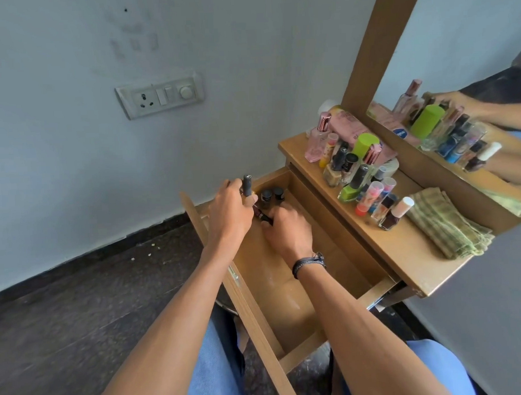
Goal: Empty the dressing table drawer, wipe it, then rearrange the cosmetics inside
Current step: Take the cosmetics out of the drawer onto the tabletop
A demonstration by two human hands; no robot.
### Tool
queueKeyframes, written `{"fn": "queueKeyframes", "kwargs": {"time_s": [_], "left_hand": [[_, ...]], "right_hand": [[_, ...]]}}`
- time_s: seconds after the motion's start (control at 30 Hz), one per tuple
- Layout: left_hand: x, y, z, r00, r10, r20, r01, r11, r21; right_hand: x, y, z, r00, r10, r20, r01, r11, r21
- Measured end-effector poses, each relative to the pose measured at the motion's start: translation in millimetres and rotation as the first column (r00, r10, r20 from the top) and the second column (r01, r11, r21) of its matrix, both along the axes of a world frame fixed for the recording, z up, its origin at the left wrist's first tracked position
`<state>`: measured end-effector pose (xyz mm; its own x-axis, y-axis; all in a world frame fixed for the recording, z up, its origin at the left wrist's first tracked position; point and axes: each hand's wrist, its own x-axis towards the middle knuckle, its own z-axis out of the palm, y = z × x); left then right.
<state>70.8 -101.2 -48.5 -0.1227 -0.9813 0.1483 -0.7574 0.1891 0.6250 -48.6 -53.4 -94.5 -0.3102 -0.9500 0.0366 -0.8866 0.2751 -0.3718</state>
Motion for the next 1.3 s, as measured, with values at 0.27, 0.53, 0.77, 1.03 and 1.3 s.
{"fn": "queueKeyframes", "kwargs": {"time_s": [0.27,0.53,0.77,1.03,1.3], "left_hand": [[-6,-12,11,0.98,0.048,-0.194,-0.044,0.999,0.025],[-61,-57,58,0.864,0.037,-0.502,0.028,0.992,0.121],[-107,-78,61,0.919,-0.007,-0.394,0.069,0.987,0.144],[-119,-79,57,0.913,-0.056,-0.405,0.135,0.977,0.168],[-119,-81,54,0.883,-0.11,-0.456,0.217,0.957,0.191]], "right_hand": [[-5,50,39,0.984,-0.025,0.176,0.054,0.985,-0.164],[-33,128,86,0.958,-0.012,0.288,0.127,0.914,-0.386],[-76,170,107,0.896,-0.14,0.42,0.38,0.733,-0.565],[-109,164,96,0.848,-0.292,0.442,0.52,0.615,-0.593],[-114,161,84,0.847,-0.309,0.433,0.525,0.62,-0.583]]}}
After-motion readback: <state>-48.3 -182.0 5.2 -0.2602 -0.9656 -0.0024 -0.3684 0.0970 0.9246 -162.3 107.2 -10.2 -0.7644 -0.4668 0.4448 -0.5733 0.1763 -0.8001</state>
